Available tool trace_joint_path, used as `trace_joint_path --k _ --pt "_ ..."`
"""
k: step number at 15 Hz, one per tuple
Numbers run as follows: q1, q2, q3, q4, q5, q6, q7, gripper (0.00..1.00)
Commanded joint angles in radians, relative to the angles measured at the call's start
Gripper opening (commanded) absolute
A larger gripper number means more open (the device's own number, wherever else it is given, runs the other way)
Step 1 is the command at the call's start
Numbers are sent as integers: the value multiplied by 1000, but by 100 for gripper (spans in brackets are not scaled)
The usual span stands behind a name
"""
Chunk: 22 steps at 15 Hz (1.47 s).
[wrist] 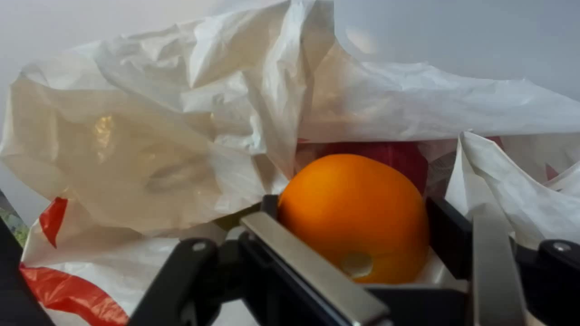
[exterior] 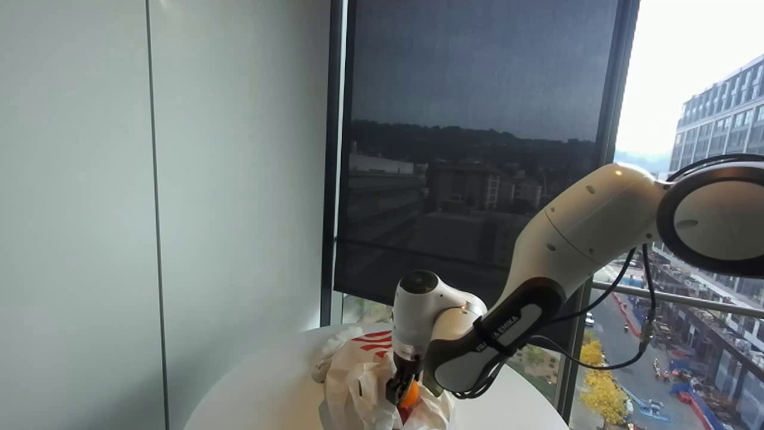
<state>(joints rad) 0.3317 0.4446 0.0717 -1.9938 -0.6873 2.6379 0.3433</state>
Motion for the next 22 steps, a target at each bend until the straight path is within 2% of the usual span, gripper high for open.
trace_joint_path --k 1,3,6,7,9,13,20,22 --pt "44 39 -57 56 -40 79 69 56" --pt "73 65 -118 79 -106 98 127 56" --pt "80 106 -169 106 -166 112 208 56" --pt "81 113 -180 108 -177 121 230 90" --pt "81 121 -194 109 -190 137 262 100" --pt "67 84 -179 72 -157 127 276 100" --pt "36 -172 -96 -105 -63 -73 220 100" --pt "0 -256 -29 -165 74 -167 144 100"
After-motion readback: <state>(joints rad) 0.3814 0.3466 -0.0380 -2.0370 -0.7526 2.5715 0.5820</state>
